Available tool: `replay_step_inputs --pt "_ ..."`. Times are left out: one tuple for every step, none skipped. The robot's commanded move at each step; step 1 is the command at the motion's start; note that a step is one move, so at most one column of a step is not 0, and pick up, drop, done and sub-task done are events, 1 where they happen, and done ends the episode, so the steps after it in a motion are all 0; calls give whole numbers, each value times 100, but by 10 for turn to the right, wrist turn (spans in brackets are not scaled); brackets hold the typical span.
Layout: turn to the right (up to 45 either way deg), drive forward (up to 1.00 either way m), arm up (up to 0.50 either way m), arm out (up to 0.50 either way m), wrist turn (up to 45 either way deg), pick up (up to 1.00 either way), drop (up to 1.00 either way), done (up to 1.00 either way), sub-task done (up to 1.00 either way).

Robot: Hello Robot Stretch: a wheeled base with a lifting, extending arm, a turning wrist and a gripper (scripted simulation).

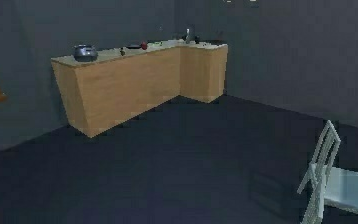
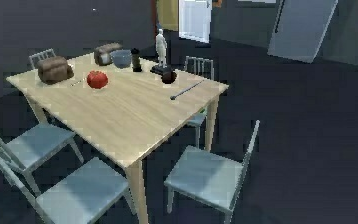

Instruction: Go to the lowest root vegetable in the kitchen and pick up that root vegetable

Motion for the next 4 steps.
replay_step_inputs --pt "450 0 0 0 0 0 0 0 0" --pt "420 0 0 0 0 0 0 0 0" --pt "0 50 0 0 0 0 0 0 0" --pt "-450 0 0 0 0 0 0 0 0"
